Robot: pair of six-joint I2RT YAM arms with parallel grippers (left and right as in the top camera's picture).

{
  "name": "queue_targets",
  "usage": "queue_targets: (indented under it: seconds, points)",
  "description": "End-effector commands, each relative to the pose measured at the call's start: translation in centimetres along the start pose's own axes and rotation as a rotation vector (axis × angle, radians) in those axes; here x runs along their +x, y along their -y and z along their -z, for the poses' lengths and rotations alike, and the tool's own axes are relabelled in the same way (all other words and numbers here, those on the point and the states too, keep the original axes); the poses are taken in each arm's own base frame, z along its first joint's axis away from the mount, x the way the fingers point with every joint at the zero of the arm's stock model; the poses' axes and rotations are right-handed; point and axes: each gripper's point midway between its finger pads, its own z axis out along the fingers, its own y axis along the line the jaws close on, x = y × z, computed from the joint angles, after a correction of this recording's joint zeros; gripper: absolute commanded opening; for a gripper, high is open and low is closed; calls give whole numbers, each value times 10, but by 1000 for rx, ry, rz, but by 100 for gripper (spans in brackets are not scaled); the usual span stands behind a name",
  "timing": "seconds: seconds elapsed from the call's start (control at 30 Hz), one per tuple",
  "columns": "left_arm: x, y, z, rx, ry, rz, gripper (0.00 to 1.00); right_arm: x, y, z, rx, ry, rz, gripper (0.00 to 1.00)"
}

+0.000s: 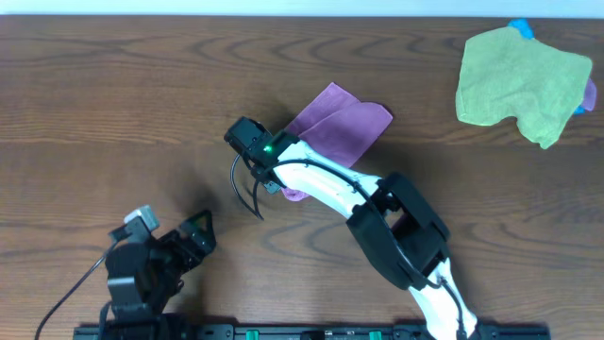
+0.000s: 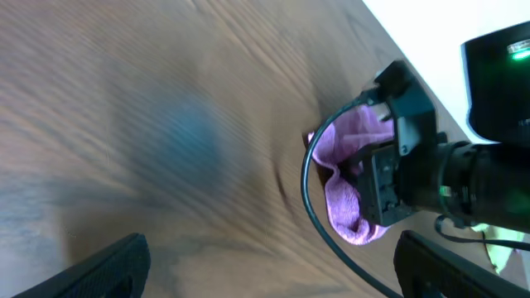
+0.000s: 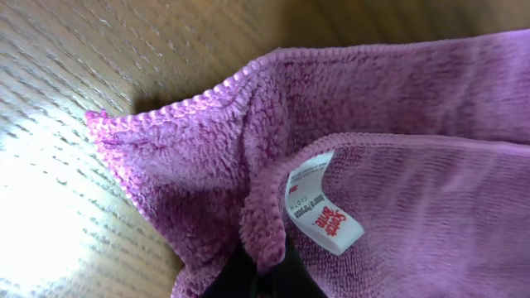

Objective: Fold the cloth

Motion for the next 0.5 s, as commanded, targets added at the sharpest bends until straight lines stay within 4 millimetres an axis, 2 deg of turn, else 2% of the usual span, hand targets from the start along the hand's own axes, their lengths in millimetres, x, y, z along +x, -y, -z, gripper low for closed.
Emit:
queue_targets:
  seconds: [0.0,0.03,0.1,0.23,0.33,0.47]
  points:
    - [10,5,-10,35,-82,-1,96,-20,9,31,0,78,-43,15]
    - [10,8,-14,51,-101,-9,95,-20,9,32,0,78,-43,20]
    - [10,10,-19,60,-117,-6,95,-19,8,33,0,76,-40,19]
    - [10,12,-28,66,-141,-6,95,-18,6,33,-1,72,-35,1]
    - [10,15,-32,85,-159,-4,95,-16,6,34,-2,67,-61,1]
    - [10,30,-35,164,-186,-13,96,-17,9,41,0,75,-86,1]
